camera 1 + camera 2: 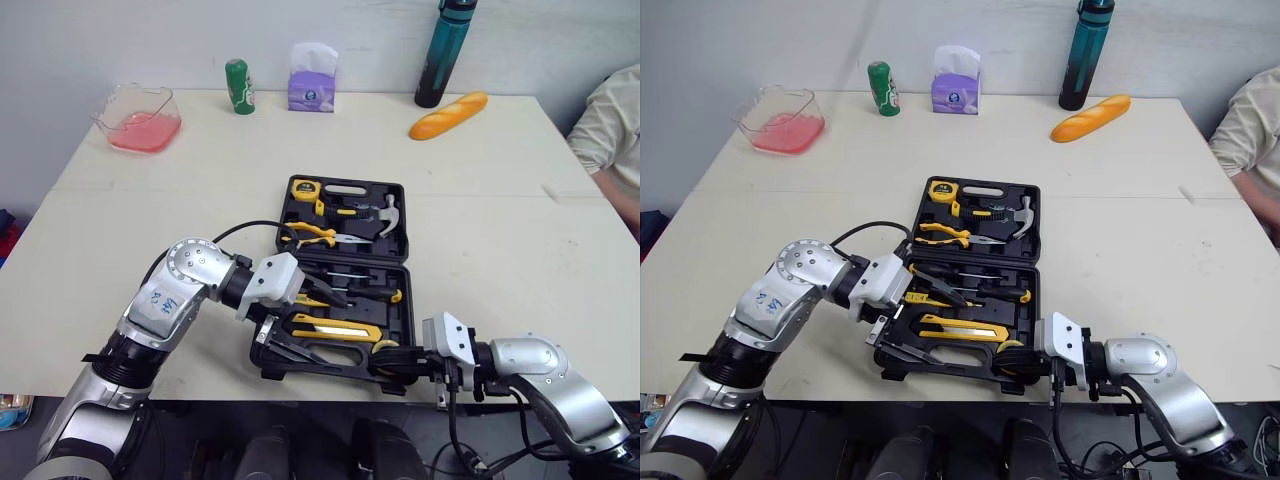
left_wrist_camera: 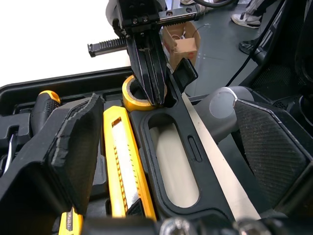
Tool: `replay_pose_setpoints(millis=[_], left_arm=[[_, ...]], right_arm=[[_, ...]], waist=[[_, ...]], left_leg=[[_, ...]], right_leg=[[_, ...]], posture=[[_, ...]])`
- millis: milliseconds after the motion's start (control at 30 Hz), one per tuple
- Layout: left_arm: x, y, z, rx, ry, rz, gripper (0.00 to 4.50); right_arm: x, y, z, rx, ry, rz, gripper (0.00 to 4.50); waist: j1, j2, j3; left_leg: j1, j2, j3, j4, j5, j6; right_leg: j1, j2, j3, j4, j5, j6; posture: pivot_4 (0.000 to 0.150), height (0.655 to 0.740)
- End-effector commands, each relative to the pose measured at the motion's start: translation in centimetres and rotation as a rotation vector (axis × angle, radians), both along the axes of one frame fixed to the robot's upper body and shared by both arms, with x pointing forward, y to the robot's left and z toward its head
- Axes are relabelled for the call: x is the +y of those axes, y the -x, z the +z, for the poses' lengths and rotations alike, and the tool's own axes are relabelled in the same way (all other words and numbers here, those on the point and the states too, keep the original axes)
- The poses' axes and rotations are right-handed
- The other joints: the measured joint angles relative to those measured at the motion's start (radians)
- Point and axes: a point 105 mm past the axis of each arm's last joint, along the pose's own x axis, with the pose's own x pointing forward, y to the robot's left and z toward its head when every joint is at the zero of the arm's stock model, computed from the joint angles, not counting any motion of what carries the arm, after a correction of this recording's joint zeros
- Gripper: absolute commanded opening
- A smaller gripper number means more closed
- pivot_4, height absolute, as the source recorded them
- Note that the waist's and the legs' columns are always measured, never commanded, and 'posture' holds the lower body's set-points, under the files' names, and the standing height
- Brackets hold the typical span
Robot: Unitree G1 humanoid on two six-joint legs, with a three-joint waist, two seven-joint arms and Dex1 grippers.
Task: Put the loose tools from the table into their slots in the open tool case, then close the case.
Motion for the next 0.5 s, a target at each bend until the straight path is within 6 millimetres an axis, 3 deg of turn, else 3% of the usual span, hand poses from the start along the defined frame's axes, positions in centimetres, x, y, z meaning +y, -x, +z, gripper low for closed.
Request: replay_pose_setpoints(millis=[33, 500], left_arm=[[0.1, 0.1, 0.3, -0.024, 0.014, -0.010, 4.50], [0.4, -2.0, 0.3, 0.021, 0.025, 0.041, 4.50]], right_arm=[[-1.8, 0.4, -3.3, 0.149, 0.065, -0.095, 0.04], [-0.8, 0.1, -2.5, 0.138, 0.068, -0.110, 0.04]], waist=[[0.000, 0.000, 0.000], [-0.003, 0.000, 0.000]], left_leg=[[0.000, 0.000, 0.000, 0.000, 0.000, 0.000], [0.001, -0.001, -0.001, -0.002, 0.000, 0.000]], right_leg=[[0.000, -0.001, 0.000, 0.000, 0.000, 0.000], [0.002, -0.009, -0.006, -0.003, 0.000, 0.000]], posture=[[0.150, 0.7400], [0.150, 0.7400]])
